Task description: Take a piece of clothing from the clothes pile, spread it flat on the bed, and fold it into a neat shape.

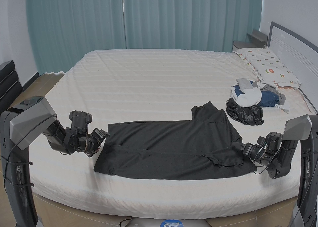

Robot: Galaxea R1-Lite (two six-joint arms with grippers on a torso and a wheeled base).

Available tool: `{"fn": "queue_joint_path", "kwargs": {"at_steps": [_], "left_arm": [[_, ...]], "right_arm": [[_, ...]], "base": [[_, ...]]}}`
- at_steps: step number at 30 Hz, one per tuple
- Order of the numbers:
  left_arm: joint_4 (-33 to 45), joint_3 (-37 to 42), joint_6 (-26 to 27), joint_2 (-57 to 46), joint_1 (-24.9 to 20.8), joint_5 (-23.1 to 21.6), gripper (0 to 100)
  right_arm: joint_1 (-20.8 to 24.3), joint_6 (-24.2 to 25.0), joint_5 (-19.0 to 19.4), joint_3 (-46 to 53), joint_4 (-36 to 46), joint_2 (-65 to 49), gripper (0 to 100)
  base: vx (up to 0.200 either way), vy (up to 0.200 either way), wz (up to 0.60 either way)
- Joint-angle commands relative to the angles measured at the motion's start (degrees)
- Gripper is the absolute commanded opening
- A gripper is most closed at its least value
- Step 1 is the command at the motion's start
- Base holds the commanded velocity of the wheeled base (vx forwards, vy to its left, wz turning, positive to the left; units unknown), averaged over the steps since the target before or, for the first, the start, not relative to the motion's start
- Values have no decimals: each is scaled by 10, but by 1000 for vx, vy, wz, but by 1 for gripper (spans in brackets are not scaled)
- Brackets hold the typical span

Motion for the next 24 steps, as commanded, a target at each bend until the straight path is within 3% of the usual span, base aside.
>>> {"fn": "queue_joint_path", "kwargs": {"at_steps": [1, 3, 8, 14, 15, 18, 24], "left_arm": [[2, 5, -3, -2, 4, -1, 100], [-1, 17, -18, -16, 14, -1, 100], [-1, 44, -42, -60, 17, -7, 100], [5, 47, -53, -70, 15, -7, 100], [7, 51, -69, -76, 14, -7, 100], [12, 69, -83, -99, 13, -12, 100], [9, 140, -83, -143, -4, -14, 100]], "right_arm": [[-6, 15, 1, 17, -1, -36, 100], [-6, 47, -2, 27, 0, -69, 100], [-6, 57, -12, 37, 8, -124, 100], [2, 57, -45, 37, 8, -133, 100], [4, 58, -63, 52, 8, -151, 100], [4, 62, -70, 113, 5, -189, 100], [31, 154, -74, 209, 1, -244, 100]], "base": [[0, 0, 0], [0, 0, 0], [0, 0, 0], [-200, 0, 0], [-200, 0, 0], [-200, 0, 0], [-67, 0, 0]]}}
